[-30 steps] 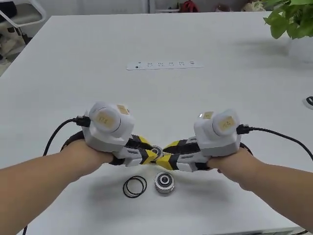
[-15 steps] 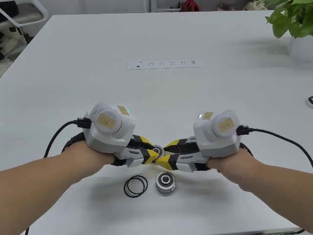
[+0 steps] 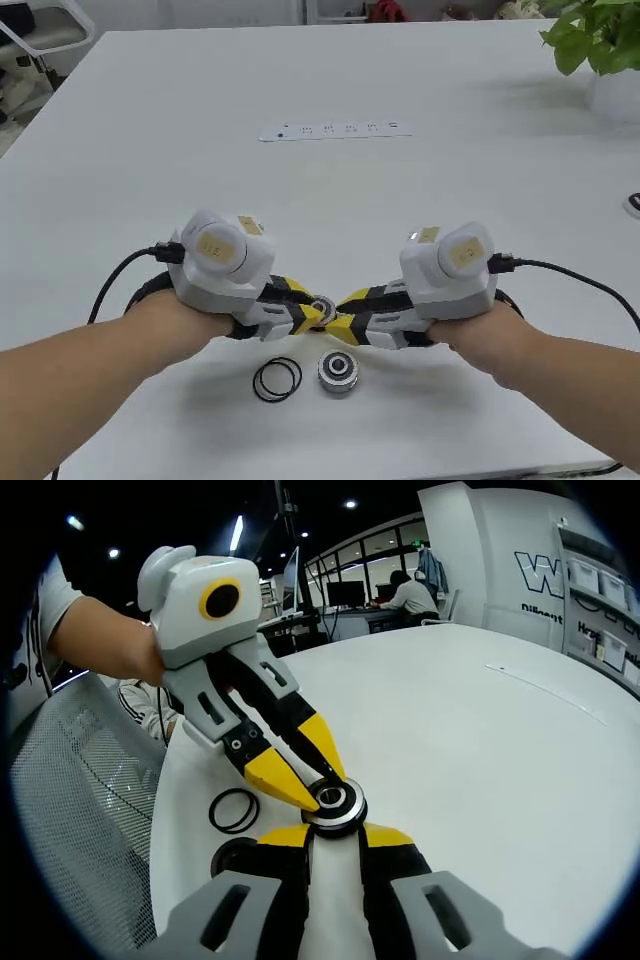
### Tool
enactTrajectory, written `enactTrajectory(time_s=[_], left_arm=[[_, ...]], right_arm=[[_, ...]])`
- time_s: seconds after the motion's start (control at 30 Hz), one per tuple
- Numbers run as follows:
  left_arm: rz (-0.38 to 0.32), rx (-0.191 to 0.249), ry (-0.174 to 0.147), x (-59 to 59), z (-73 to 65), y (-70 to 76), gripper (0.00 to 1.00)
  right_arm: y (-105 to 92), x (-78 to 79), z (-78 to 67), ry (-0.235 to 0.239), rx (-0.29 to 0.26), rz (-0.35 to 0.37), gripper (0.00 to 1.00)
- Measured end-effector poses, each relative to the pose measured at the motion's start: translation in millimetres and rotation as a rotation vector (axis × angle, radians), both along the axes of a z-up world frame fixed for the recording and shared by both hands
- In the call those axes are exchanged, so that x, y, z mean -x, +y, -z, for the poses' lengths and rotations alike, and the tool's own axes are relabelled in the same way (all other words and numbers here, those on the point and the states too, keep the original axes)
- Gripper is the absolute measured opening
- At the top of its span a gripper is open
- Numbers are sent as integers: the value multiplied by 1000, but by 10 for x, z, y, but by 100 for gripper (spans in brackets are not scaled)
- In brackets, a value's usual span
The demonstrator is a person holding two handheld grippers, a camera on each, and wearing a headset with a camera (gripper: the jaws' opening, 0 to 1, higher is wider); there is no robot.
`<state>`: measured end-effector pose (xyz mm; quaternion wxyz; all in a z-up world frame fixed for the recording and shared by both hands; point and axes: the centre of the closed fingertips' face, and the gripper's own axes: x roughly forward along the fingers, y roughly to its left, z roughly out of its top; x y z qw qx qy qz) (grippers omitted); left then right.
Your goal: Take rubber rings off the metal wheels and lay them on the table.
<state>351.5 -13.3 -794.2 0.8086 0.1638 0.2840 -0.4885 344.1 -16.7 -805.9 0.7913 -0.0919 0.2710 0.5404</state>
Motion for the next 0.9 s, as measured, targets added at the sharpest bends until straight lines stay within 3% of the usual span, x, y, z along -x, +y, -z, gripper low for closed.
enactTrajectory(time_s=[0.43, 0.5, 0.53, 0.57, 0.67, 0.9], left_arm=[[-7, 1, 1, -9, -7, 2, 13], [-8, 1, 1, -12, -8, 3, 13], [-7, 2, 1, -11, -9, 1, 13], [-8, 1, 1, -11, -9, 2, 13], [-9, 2, 2, -8, -12, 2, 13], [-8, -5, -2, -8, -14, 5, 13]], right_arm=[[-23, -7, 8, 27, -1, 14, 11], [-53, -45, 27, 16, 14, 30, 6], [-62, -72, 18, 23, 3, 46, 2], [-58, -47, 17, 66, -18, 55, 2], [-65, -57, 18, 50, -11, 53, 1], [-89, -91, 27, 70, -16, 93, 0]])
